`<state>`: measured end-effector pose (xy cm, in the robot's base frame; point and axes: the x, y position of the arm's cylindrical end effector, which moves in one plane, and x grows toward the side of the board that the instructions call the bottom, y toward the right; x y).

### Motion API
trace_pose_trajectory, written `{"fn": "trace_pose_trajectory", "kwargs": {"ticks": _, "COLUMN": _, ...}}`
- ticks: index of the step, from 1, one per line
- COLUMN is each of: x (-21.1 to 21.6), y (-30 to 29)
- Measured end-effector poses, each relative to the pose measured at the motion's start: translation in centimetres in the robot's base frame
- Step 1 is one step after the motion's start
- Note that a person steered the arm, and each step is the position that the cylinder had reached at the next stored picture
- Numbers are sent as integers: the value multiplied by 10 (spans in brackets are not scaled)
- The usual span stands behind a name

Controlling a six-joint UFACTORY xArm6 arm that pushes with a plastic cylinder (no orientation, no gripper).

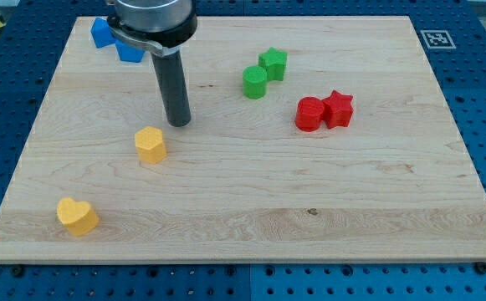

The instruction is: Place the yellow hexagon above the yellow heart

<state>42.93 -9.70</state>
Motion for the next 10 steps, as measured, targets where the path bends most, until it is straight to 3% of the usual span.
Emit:
{"fn": "trace_pose_trajectory", "kwargs": {"ticks": 2, "x": 2, "y": -12}}
{"fn": "trace_pose_trajectory", "kwargs": {"ticks": 3, "x": -19, "y": -12}}
{"fn": "trace_pose_trajectory", "kwargs": {"ticks": 5, "x": 9, "y": -12}}
{"fn": "trace_pose_trajectory", "kwargs": {"ticks": 8, "x": 3, "y": -35}}
{"fn": "trace_pose_trajectory", "kwargs": {"ticks": 10, "x": 46, "y": -29}}
